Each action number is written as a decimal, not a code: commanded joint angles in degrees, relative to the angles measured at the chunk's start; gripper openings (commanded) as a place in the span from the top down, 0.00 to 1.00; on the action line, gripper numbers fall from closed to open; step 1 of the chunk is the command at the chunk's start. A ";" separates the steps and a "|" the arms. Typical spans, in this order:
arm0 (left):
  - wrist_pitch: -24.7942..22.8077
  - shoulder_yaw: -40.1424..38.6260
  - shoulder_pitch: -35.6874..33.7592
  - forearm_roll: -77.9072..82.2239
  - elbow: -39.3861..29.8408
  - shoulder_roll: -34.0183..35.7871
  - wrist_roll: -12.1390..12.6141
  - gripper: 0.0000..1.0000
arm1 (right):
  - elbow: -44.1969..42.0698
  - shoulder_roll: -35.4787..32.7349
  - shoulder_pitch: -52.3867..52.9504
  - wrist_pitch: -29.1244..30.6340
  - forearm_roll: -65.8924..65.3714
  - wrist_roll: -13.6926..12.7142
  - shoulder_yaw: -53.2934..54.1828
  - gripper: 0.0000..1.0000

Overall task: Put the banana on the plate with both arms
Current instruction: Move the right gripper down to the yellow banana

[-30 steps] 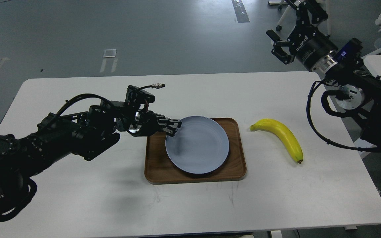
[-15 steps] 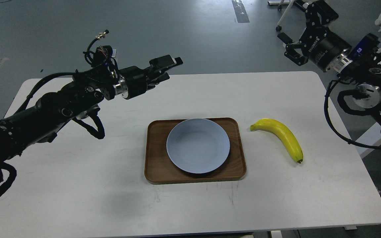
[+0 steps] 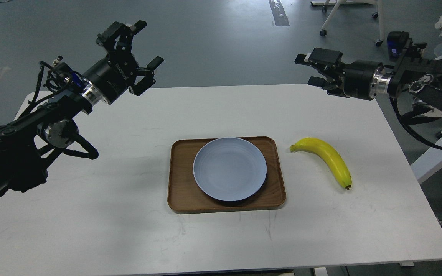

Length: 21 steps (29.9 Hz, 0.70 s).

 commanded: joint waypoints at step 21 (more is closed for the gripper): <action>-0.07 -0.14 1.18 0.12 -4.39 1.36 -0.01 0.02 | 3.04 2.95 7.34 -0.02 -22.97 -0.01 -27.44 0.00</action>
